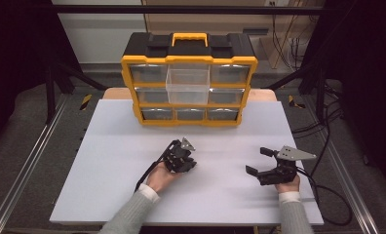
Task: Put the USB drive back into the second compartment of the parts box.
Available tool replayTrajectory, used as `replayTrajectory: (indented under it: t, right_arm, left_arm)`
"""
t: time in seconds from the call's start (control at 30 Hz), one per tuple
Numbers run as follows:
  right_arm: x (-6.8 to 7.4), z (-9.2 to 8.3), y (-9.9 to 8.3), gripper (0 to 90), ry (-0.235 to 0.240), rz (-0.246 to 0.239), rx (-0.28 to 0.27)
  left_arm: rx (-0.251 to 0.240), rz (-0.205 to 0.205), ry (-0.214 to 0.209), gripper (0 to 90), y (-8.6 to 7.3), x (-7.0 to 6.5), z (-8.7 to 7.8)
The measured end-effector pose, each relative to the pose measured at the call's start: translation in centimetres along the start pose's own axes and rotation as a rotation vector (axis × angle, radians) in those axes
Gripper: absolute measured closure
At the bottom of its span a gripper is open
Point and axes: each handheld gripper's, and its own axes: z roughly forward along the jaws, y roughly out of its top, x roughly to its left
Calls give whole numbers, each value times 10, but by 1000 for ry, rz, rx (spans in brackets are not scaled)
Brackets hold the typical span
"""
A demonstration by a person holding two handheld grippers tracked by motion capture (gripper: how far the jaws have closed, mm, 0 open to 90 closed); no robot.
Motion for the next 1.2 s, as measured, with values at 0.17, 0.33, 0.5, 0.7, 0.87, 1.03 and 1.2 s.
replayTrajectory:
  t: [0.17, 0.33, 0.5, 0.7, 0.87, 1.03, 1.2]
  right_arm:
    - [0, 0, 0, 24, 0, 0, 0]
    - [0, 0, 0, 24, -1, 1, -1]
    - [0, 0, 0, 24, -2, 3, 0]
    - [0, 0, 0, 24, -4, 4, 3]
    - [-1, 0, 0, 24, -5, 5, 3]
    - [-1, 0, 0, 24, -5, 6, 3]
    - [-1, 0, 0, 24, -4, 7, 3]
  left_arm:
    - [-11, -3, -5, 789, 0, 1, -7]
    - [-26, -4, -11, 789, 1, 2, -16]
    - [-36, -6, -12, 789, 2, 2, -23]
    - [-49, -3, -11, 789, 3, 4, -35]
    - [-64, -4, -7, 789, 3, 5, -45]
    - [-81, -4, -7, 790, 4, 7, -57]
    - [-90, -1, -2, 790, 4, 9, -67]
